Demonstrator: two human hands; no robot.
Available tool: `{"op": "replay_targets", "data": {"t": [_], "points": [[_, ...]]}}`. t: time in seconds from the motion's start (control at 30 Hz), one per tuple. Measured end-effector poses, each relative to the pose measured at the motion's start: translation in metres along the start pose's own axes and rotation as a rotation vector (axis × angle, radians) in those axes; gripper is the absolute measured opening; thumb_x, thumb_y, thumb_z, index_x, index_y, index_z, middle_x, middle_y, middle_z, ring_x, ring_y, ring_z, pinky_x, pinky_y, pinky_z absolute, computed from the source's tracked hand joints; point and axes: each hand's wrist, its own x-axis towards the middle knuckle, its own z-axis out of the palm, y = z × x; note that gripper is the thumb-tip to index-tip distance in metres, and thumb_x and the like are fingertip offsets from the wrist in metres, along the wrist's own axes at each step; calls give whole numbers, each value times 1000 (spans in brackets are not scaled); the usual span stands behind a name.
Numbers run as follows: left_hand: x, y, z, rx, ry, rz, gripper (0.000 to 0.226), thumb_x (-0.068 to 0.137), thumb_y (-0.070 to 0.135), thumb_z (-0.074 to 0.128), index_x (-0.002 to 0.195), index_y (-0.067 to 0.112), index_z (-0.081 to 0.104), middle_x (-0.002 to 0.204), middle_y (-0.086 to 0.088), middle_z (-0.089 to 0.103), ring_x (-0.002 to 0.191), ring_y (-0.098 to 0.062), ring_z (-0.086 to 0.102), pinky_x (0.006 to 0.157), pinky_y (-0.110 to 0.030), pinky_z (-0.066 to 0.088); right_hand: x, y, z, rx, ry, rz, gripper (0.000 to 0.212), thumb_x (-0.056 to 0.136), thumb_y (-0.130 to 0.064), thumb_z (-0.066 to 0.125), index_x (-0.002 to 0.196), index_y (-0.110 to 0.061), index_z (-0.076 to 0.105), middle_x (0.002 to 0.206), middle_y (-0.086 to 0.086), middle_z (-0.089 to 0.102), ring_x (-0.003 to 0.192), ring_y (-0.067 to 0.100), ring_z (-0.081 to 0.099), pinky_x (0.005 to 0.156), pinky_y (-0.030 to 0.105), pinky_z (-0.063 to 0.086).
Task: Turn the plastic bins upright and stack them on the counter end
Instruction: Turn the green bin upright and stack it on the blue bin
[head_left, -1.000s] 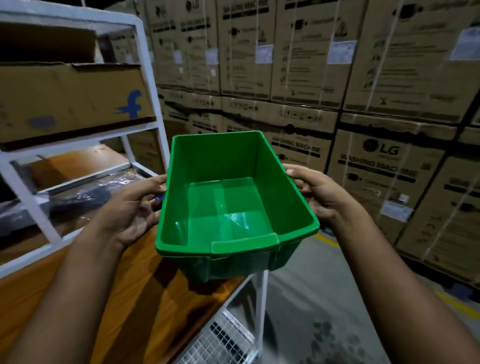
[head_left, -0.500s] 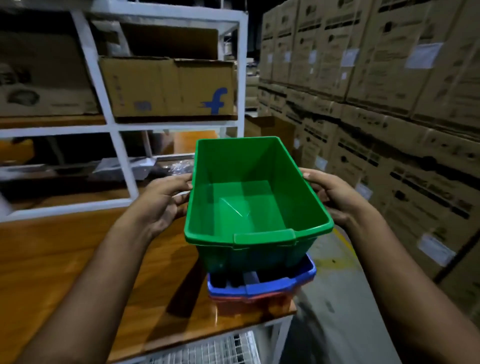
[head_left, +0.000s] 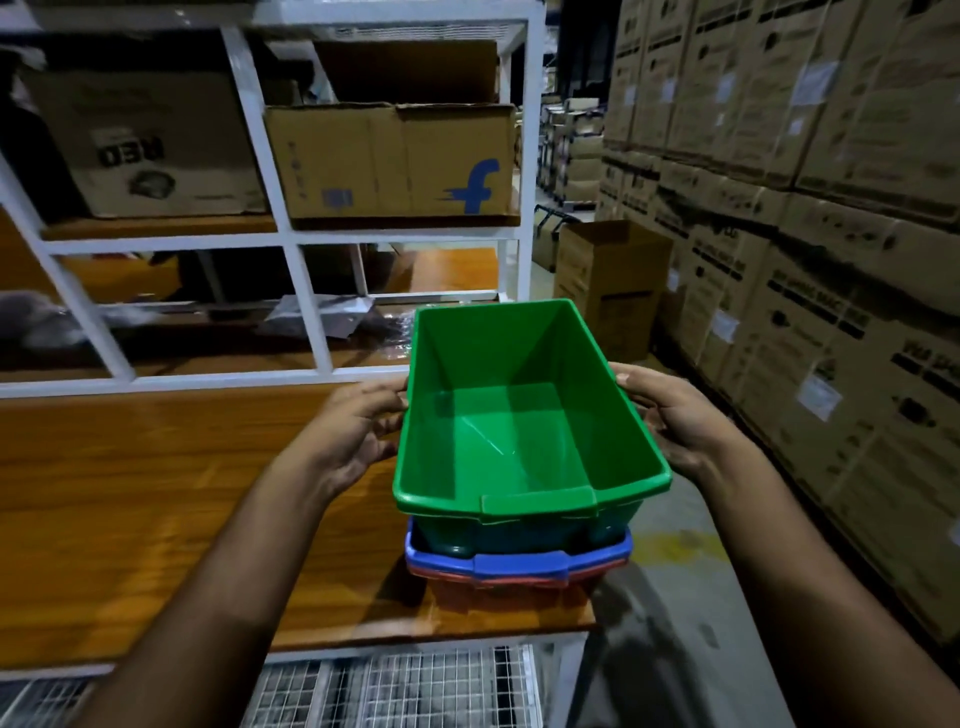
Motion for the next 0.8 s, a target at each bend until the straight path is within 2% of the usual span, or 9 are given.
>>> {"op": "replay_targets", "data": {"t": [0.03, 0.1, 0.23, 0.33, 0.43, 0.53, 0.7, 0.8], "points": [[1, -3, 1, 5, 6, 0, 34, 90, -5, 45, 108, 8, 70, 97, -9, 73, 74, -14, 66, 63, -27, 58, 2, 4, -4, -5, 12, -5, 37, 97, -10, 49, 132, -4, 58, 135, 21, 59, 120, 33, 59, 89, 38, 56], [3, -9, 1, 29, 12, -8, 33, 91, -5, 45, 111, 5, 68, 99, -13, 73, 77, -17, 67, 65, -28, 59, 4, 14, -9, -24, 40, -8, 36, 97, -8, 50, 131, -3, 59, 133, 22, 60, 122, 35, 58, 95, 42, 53], [10, -24, 1, 99, 44, -48, 31, 93, -4, 46, 117, 0, 65, 103, -19, 70, 81, -21, 63, 71, -31, 57, -3, 31, -15, -64, 70, 36, 31, 97, -5, 51, 125, -3, 63, 107, 15, 72, 93, 28, 65, 70, 34, 60], [14, -36, -1, 127, 83, -78, 31, 92, -5, 49, 118, 0, 65, 105, -18, 69, 84, -23, 61, 73, -31, 57, -7, 39, -15, -98, 81, 75, 26, 97, -4, 50, 118, -8, 64, 94, 10, 70, 80, 20, 62, 56, 27, 59], [14, -45, -4, 150, 117, -111, 33, 92, -6, 51, 121, 4, 61, 109, -18, 69, 86, -23, 64, 68, -29, 58, -8, 44, -18, -113, 79, 112, 26, 96, -2, 52, 118, -9, 64, 89, 6, 71, 68, 13, 67, 53, 24, 58], [14, -51, -9, 183, 142, -138, 36, 92, -3, 53, 125, 8, 60, 115, -18, 70, 92, -25, 67, 71, -32, 56, -9, 46, -20, -136, 73, 126, 27, 96, -2, 54, 121, -8, 62, 81, 1, 75, 64, 9, 70, 54, 24, 57], [11, -54, -9, 207, 161, -132, 35, 95, 0, 51, 125, 14, 61, 110, -13, 71, 89, -21, 69, 60, -24, 56, -8, 47, -18, -160, 54, 113, 32, 93, 3, 57, 122, -8, 61, 81, 0, 76, 65, 9, 71, 51, 21, 55], [9, -56, -8, 223, 150, -129, 36, 95, 0, 50, 126, 16, 60, 111, -11, 70, 89, -18, 69, 60, -23, 56, -8, 48, -17, -221, 85, 100, 35, 92, 3, 59, 126, -5, 60, 91, 4, 72, 66, 10, 69, 50, 20, 54]]}}
